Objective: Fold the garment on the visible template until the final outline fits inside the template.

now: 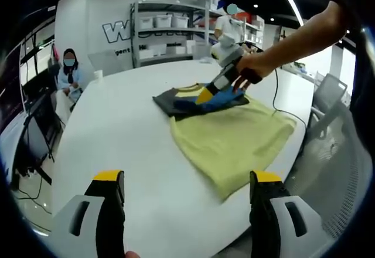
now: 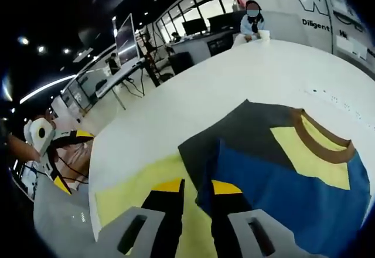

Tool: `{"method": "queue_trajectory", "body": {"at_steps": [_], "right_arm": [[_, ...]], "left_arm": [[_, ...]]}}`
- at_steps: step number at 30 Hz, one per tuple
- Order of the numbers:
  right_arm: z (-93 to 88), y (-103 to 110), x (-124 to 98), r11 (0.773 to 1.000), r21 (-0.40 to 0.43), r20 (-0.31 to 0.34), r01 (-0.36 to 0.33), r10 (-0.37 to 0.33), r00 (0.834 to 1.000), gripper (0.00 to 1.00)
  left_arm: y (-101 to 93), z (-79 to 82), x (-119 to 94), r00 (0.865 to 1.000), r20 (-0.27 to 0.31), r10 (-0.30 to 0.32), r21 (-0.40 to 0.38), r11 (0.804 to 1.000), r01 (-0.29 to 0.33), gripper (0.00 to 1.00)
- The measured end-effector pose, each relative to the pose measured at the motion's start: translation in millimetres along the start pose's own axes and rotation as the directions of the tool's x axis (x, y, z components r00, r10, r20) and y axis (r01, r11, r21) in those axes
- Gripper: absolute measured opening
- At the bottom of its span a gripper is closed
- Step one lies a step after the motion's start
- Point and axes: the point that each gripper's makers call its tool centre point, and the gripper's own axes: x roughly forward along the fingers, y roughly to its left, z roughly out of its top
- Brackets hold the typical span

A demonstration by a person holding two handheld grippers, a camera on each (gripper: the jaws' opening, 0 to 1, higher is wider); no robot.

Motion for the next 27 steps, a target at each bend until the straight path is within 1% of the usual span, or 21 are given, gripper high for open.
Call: {"method": "queue_trajectory", "body": {"at_steps": [3, 6, 9, 13, 19, 23, 27], "right_arm": [[0.8, 2.6, 0.3, 1.0, -0.015, 0.0, -0.007, 0.007, 1.0, 0.1], [4.5, 10.1, -1.9, 1.0, -0.014, 0.016, -0.026, 0.026, 1.0, 0.1], [6.8, 18.8, -2.8, 0.998, -0.047, 0.015, -0.042, 0.043, 0.999, 0.1], [8.5, 21.4, -3.2, 0.997, -0.059, 0.018, -0.051, 0.052, 0.998, 0.1], [12.4, 20.1, -10.0, 0.996, -0.077, 0.03, -0.038, 0.041, 0.999, 0.12], [17.3, 17.7, -18.4, 0.995, -0.093, 0.051, -0.023, 0.028, 0.998, 0.15], [22.3, 17.5, -29.9, 0.991, -0.132, 0.07, -0.007, 0.016, 0.997, 0.18]], "left_arm": [[-0.8, 1.0, 0.6, 1.0, 0.002, -0.004, 0.003, 1.0, 0.004, 0.85], [-1.0, 1.7, 1.0, 1.0, 0.003, -0.005, 0.008, 1.0, 0.005, 0.85], [-0.2, 2.1, 1.2, 1.0, 0.006, -0.003, 0.001, 1.0, 0.003, 0.85], [-1.2, 2.3, 1.7, 1.0, 0.006, -0.005, 0.004, 1.0, 0.005, 0.85], [-1.8, 3.4, 2.0, 1.0, 0.008, -0.008, 0.009, 1.0, 0.008, 0.85], [-1.3, 4.0, 2.4, 1.0, 0.009, -0.008, 0.009, 1.0, 0.008, 0.85], [-2.2, 6.0, 3.5, 1.0, 0.012, -0.013, 0.014, 1.0, 0.013, 0.85]]}}
